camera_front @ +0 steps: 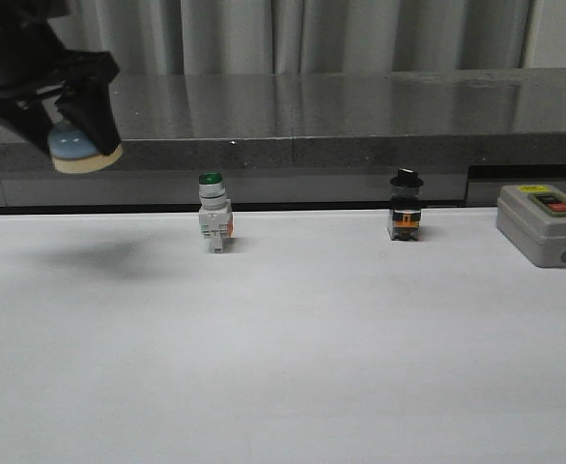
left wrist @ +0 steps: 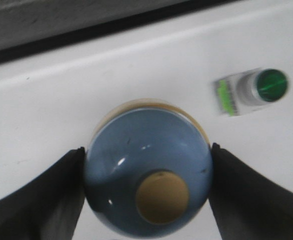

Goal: Place and press bell with both arms
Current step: 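Lift the bell with the left gripper and carry it toward table center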

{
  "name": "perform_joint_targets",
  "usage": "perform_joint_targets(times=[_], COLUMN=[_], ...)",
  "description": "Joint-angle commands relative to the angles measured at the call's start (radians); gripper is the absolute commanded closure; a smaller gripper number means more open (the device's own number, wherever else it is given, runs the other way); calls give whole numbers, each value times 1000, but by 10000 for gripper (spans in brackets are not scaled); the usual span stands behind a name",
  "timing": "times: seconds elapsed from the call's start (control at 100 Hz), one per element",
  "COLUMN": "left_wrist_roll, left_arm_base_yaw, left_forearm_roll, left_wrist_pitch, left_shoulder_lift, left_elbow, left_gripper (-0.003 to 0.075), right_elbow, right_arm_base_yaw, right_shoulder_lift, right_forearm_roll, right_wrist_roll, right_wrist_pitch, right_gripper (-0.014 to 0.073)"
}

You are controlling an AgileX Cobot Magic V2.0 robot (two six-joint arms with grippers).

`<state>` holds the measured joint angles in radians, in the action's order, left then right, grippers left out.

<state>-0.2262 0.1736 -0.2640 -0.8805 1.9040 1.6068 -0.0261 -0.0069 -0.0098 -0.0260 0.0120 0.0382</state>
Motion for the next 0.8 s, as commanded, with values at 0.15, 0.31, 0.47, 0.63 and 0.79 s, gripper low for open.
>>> perform_joint_targets(times=[0.15,0.31,0.47,0.63,0.79], left_wrist_roll=[0,0,2,10,10], left_arm_base_yaw=[178,328,425,475,488], left_forearm_roll=[-17,-12,-4,-4,-2], left_wrist_pitch=[13,26,40,59,64], left_shoulder_lift=[-107,-87,-32,45,112], left_elbow=[34,34,34,34,34], left_gripper=[342,342,342,342,342], right_elbow=[15,15,15,15,15], right_arm_base_yaw=[-4,-4,-4,-4,-4], right_shoulder_lift=[-14,-14,-14,-14,-14], right_forearm_roll=[-8,-8,-8,-8,-8], right_wrist_roll=[-2,-2,-2,-2,-2], right_wrist_pitch=[-81,-81,-81,-81,-81], right_gripper=[654,654,654,654,654])
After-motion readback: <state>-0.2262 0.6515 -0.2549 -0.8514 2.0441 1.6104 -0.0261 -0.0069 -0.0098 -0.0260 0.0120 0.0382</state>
